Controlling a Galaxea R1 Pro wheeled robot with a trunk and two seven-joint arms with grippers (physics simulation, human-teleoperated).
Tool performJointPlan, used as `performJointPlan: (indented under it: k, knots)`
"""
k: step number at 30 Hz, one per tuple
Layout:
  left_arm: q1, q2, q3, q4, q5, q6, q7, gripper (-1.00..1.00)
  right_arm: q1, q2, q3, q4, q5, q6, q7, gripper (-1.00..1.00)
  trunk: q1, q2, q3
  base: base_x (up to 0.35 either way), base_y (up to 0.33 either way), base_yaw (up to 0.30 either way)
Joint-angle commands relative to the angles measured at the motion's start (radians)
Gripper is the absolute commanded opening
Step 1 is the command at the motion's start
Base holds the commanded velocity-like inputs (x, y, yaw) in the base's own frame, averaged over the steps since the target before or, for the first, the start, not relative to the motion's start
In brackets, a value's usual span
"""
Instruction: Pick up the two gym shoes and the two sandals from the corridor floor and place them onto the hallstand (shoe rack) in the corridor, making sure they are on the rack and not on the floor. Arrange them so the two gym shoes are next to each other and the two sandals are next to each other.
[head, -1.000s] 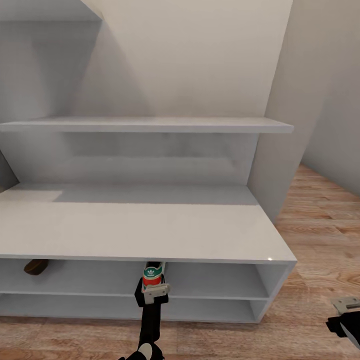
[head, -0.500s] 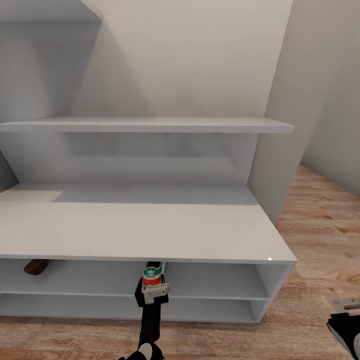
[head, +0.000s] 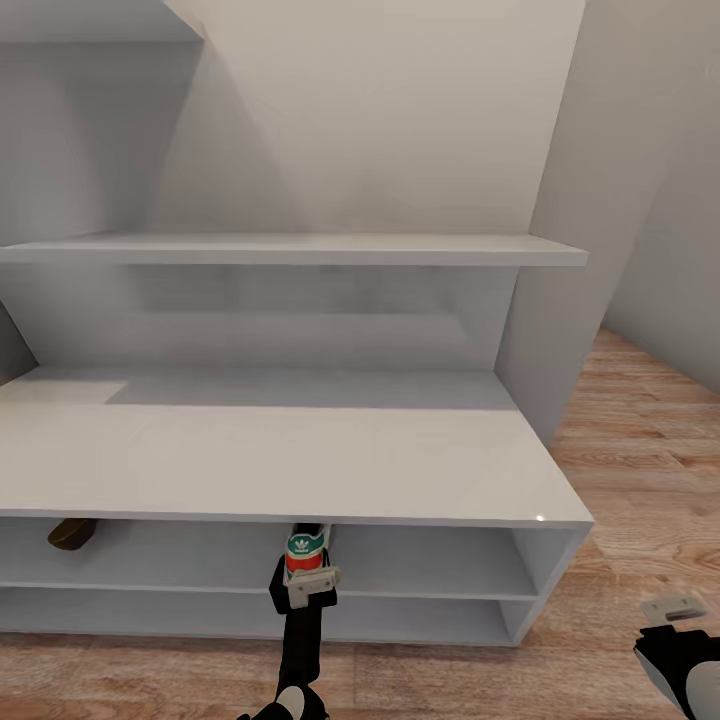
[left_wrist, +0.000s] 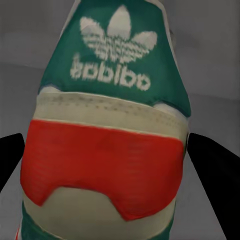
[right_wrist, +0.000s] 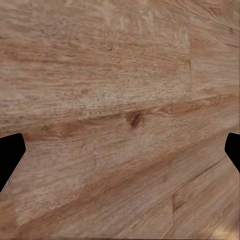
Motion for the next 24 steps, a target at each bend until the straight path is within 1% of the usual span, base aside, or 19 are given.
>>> performJointPlan:
  k: [1,5,8,24]
  knots:
    - [0.0,0.0,0.0,0.0,0.0,0.0,-0.001,-1.0,0.0,0.0,0.0,0.0,0.0,0.0,0.0,1.0,0.0,0.0,0.0,0.008,0.0,0.0]
    - [0.0,0.0,0.0,0.0,0.0,0.001,0.0,-1.0,0.0,0.015,0.0,0.0,0.0,0.017,-0.002,1.0,0.0,0.0,0.0,0.06,0.0,0.0]
    - [0.0,0.0,0.0,0.0,0.0,0.001,-0.001,-1.0,0.0,0.02,0.0,0.001,0.0,0.023,-0.003,1.0,0.0,0.0,0.0,0.078,0.0,0.0]
    - [0.0,0.0,0.0,0.0,0.0,0.001,-0.001,-1.0,0.0,0.029,0.001,0.001,0.0,0.03,-0.01,1.0,0.0,0.0,0.0,0.017,0.0,0.0]
